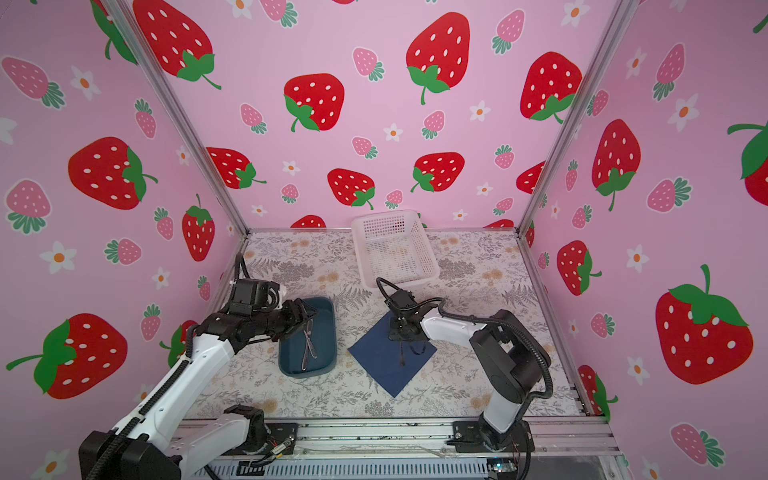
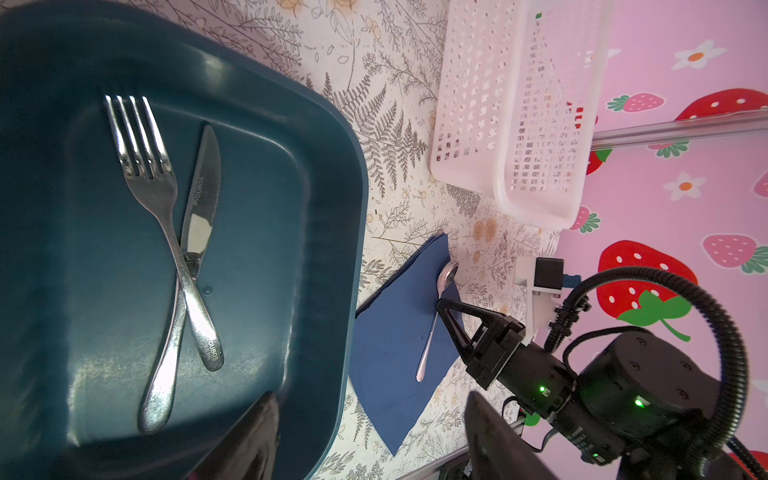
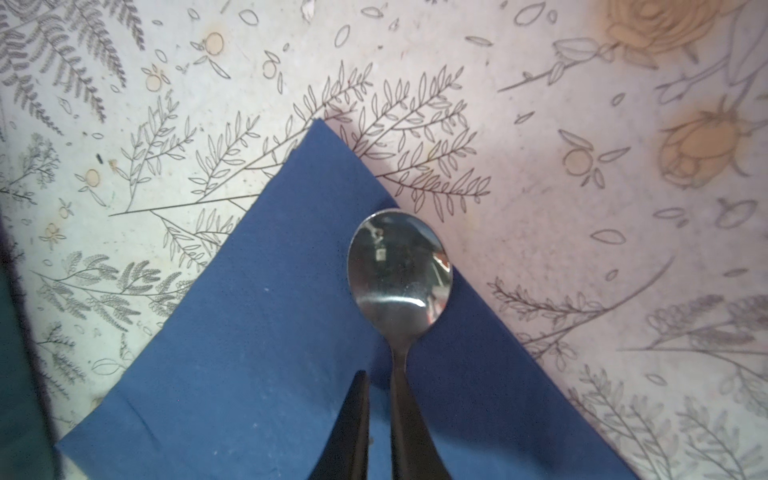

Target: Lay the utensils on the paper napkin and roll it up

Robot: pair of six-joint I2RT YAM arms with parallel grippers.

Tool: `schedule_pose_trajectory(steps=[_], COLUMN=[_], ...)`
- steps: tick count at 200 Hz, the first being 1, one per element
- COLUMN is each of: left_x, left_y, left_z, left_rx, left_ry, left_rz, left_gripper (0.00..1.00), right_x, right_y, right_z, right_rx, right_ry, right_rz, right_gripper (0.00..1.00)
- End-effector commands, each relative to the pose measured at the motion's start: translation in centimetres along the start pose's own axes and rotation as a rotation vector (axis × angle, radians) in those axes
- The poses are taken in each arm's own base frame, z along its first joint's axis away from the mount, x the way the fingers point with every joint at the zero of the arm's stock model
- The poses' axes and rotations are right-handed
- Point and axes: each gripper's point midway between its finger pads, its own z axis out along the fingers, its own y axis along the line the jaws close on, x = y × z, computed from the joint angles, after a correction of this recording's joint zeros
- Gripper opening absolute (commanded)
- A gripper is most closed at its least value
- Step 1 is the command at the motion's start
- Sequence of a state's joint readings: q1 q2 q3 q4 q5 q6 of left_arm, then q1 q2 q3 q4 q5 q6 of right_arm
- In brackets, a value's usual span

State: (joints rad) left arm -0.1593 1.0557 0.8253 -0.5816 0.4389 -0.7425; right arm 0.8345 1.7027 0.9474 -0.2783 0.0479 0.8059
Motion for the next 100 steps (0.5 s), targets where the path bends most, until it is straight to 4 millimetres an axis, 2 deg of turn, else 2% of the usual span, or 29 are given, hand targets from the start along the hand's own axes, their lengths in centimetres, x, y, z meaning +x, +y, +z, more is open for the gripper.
schedule_pose_trajectory(steps=[1, 58, 77, 100], left_x=[-0.2, 0.0, 0.0, 0.0], left_y=[-0.4, -0.2, -0.1, 0.5], left_z=[-0.2, -0.1, -0.2, -0.3], left_rx=[0.016, 0.012, 0.002, -0.030], left_ry=[-0.002, 0.004, 0.004, 0.003], left_rz=[-0.005, -0.004, 0.001, 0.011], left_gripper=[0.72, 0.72, 0.72, 0.71], right_x=[-0.3, -0.2, -0.7, -1.8], right_y=[-0.5, -0.5, -0.2, 0.4], right_z=[-0.8, -0.7, -1.3, -3.0], right_rx=[0.009, -0.001, -0.006, -0.033], right_ry=[-0.015, -0.007, -0.027, -0.075], right_rz=[-0.021, -0.039, -0.055, -0.066], right_gripper=[0.15, 0.14, 0.15, 0.18])
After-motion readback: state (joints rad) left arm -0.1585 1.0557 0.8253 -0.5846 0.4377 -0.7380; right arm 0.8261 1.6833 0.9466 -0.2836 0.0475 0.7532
